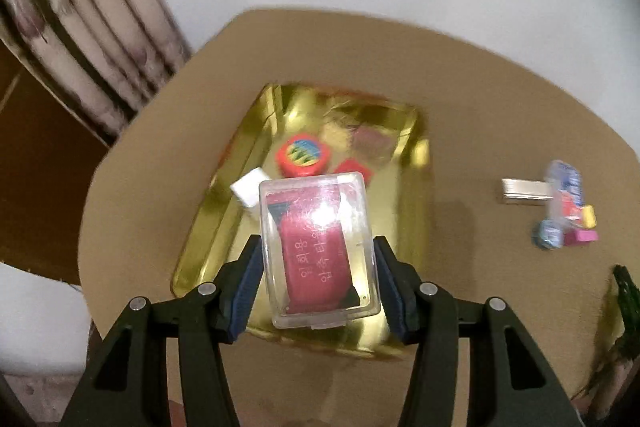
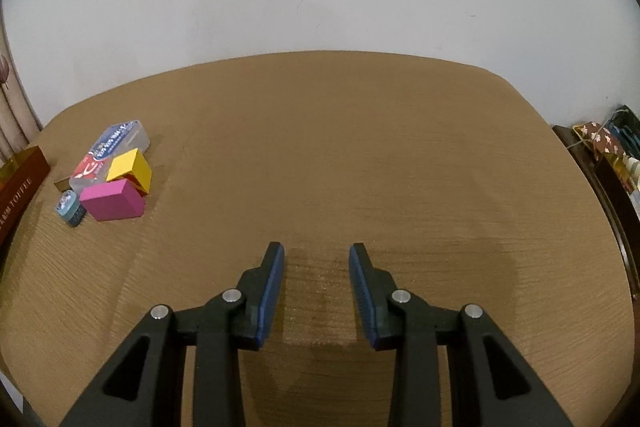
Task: Organize rigid objects
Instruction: 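Carry the clear box into the tin with the left tool, then open the left tool and release the clear box in the tin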
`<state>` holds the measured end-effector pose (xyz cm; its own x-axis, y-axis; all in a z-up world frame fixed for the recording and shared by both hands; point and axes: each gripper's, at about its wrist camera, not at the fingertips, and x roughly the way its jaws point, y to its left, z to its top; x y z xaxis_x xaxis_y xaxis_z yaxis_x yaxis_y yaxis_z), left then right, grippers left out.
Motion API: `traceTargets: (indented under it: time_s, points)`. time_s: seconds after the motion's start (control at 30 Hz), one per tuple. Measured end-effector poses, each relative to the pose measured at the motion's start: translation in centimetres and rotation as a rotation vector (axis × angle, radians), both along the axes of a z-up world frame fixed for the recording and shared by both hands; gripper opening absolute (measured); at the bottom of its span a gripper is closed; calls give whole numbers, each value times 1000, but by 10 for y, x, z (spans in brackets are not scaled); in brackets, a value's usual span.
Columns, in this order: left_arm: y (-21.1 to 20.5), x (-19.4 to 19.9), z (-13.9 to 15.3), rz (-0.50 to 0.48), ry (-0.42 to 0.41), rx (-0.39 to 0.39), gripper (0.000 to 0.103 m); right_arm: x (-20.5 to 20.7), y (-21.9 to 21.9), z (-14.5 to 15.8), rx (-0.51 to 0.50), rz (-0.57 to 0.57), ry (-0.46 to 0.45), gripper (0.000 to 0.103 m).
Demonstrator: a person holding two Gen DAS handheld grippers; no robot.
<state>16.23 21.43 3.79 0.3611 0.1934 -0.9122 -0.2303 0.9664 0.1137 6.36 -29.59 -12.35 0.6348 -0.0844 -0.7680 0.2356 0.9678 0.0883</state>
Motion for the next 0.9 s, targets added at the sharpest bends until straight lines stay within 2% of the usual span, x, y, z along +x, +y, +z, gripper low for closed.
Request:
traceTargets:
  time_s: [0.13, 0.3, 0.57, 0.77, 0.9]
  points:
    - [30, 8, -28, 49, 65, -17, 50, 4, 5, -3, -17, 2, 15, 34]
    - [39, 9, -43, 57, 94, 31, 50, 10, 13, -4, -32, 3, 27, 34]
    - [45, 12, -56, 44, 114, 84, 52, 15, 19, -4, -37, 4, 29, 34]
    - [41, 7, -55, 30, 87, 153, 53, 16, 20, -4, -37, 4, 30, 34]
    - [32, 5, -54, 16, 83, 192, 62, 14, 21, -1, -41, 4, 31, 34]
